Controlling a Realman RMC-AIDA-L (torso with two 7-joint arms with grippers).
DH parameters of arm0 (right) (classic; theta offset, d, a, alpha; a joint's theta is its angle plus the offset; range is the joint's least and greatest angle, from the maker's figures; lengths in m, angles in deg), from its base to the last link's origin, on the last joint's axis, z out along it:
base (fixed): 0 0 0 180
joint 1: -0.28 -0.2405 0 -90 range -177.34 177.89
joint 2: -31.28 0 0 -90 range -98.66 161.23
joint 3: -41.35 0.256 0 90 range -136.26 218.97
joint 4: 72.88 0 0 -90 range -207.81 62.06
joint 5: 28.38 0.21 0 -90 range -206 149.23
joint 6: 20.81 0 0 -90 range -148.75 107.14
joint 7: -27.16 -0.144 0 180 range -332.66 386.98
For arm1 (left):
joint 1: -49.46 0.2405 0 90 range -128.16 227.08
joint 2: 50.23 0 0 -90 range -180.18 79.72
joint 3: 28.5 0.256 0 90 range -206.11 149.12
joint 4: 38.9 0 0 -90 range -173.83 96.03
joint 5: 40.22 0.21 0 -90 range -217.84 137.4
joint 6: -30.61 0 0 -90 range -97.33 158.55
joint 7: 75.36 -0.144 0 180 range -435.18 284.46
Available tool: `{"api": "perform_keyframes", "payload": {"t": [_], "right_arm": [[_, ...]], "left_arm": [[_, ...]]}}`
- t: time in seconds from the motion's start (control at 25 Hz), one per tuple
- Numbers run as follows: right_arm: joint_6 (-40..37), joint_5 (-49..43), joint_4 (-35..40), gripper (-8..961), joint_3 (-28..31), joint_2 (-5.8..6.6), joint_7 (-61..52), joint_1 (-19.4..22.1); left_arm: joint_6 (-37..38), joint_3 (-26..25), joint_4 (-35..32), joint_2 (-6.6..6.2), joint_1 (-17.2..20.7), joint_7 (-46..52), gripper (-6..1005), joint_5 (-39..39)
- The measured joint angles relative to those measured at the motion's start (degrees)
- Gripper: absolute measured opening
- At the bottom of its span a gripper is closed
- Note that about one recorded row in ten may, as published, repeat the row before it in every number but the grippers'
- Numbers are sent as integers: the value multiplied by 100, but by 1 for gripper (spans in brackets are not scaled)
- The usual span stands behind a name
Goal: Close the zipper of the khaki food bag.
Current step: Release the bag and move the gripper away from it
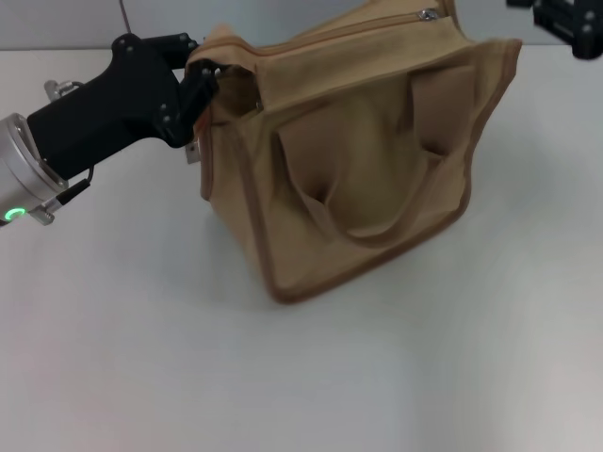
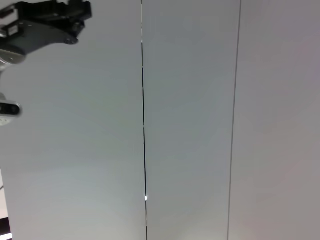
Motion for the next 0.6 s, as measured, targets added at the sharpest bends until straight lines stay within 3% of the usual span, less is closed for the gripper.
{"api": "perform_keyframes", "payload": {"t": [0.24,0.48,0.52,0.6], "right_arm": [[-1477,971,-1287,109,397,28,85,256],[-2328,1118,-2387,202,552,52,675,343],[-2484,1093,-2821,405,550,74,943,349],[-2510,1078,-3015,470,536,83,1072,352]], "left_arm": [[-116,2,-330,-21,-89,659,9,-3],[-653,-7,-482,-20,-202,1030,9,-75],[-854,-8,-492,-19,-258,1083,9,-84],[-854,-8,-492,-19,-258,1083,9,-84]]}}
